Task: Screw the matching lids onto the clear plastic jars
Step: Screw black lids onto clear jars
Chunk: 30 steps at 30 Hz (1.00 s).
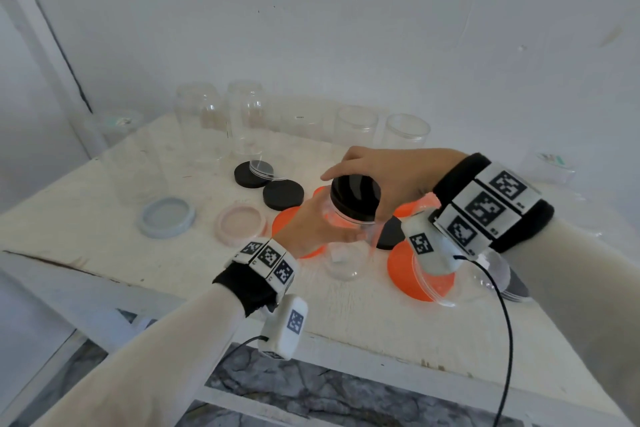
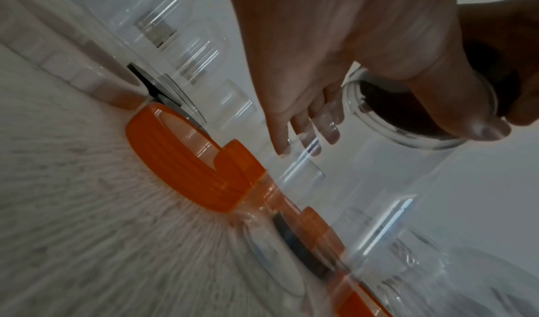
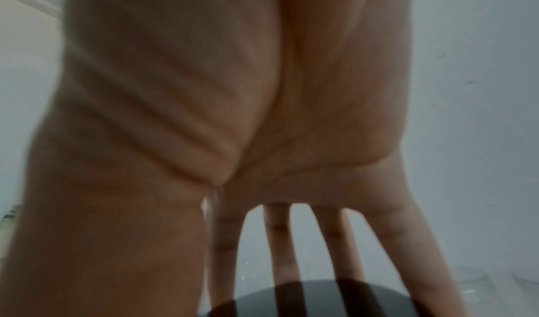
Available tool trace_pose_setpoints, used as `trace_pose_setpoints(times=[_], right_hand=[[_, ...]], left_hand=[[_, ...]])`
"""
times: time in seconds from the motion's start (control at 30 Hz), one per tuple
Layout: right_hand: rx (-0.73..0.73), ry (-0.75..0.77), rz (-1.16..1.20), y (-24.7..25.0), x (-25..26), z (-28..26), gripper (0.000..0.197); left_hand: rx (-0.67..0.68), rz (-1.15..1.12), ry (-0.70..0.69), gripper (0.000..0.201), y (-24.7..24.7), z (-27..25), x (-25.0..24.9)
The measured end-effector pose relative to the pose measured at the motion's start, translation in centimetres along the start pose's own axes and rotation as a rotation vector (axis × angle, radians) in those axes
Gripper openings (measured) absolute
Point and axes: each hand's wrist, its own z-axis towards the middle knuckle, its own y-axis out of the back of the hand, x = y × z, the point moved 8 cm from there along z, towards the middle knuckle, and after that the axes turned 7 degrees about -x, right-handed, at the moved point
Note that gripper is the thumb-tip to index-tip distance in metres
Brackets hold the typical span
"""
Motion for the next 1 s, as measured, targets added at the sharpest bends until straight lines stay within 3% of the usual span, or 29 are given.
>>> trace_pose_setpoints(times=[0.37, 1.0], right_hand=[[0.023, 0.066, 0.02, -0.3, 0.4, 0.4, 0.08], [-0.143, 0.002, -0.014, 0.9, -0.1, 0.8, 0.076]], left_hand=[[0.087, -0.043, 0.0, 0.079, 0.3, 0.0, -0.5], [0.001, -0.067, -0.002, 0.065, 0.2, -0.5, -0.6]])
